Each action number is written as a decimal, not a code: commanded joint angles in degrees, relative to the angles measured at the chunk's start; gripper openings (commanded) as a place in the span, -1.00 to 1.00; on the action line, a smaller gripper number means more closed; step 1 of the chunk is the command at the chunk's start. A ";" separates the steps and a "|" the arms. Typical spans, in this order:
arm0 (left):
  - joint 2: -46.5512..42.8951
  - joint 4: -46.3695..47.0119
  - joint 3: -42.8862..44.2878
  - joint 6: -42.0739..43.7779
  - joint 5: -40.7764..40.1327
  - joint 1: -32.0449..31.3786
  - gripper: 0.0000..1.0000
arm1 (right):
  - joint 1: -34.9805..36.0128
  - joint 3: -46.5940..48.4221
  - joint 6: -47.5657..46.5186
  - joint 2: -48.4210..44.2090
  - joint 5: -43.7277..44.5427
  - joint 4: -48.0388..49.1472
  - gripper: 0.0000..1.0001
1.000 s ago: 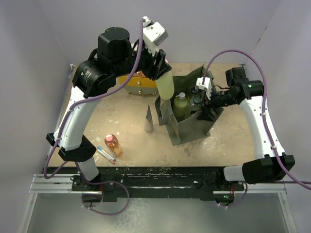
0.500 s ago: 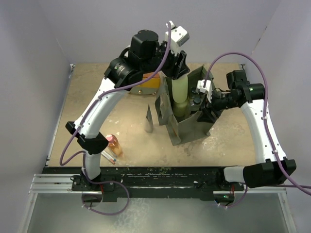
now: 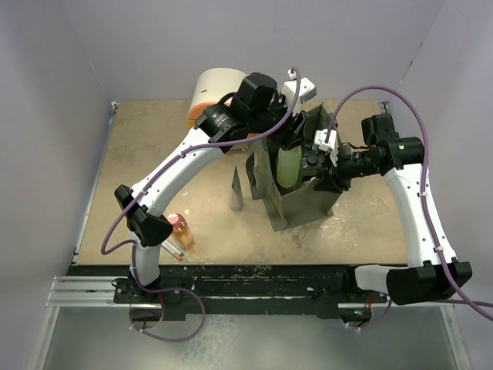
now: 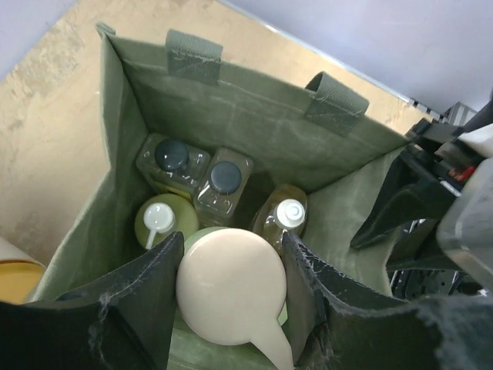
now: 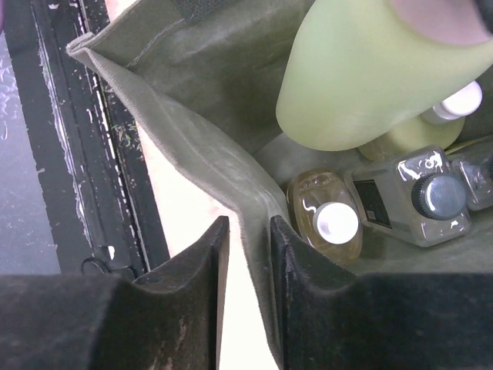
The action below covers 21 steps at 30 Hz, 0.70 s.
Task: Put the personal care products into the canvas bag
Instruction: Place the care product in the canvas bag.
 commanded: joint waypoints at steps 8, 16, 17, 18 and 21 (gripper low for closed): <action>-8.86 11.67 -5.67 1.68 0.84 -0.31 -1.00 | 0.14 -0.24 -0.47 -2.04 -2.62 -0.77 -0.83; -8.56 11.71 -8.41 3.39 -0.98 -0.35 -1.00 | 0.15 -0.11 -0.45 -2.26 -2.48 -0.80 -1.00; -8.33 11.58 -8.55 3.56 -1.04 -0.31 -1.00 | 0.15 -0.11 -0.45 -2.26 -2.55 -0.81 -1.00; -7.97 11.46 -8.65 3.73 -1.31 -0.31 -1.00 | 0.15 -0.11 -0.46 -2.26 -2.59 -0.81 -1.00; -7.49 11.56 -9.36 4.65 -2.41 -0.34 -1.00 | 0.15 -0.02 -0.50 -2.33 -2.84 -0.94 -1.00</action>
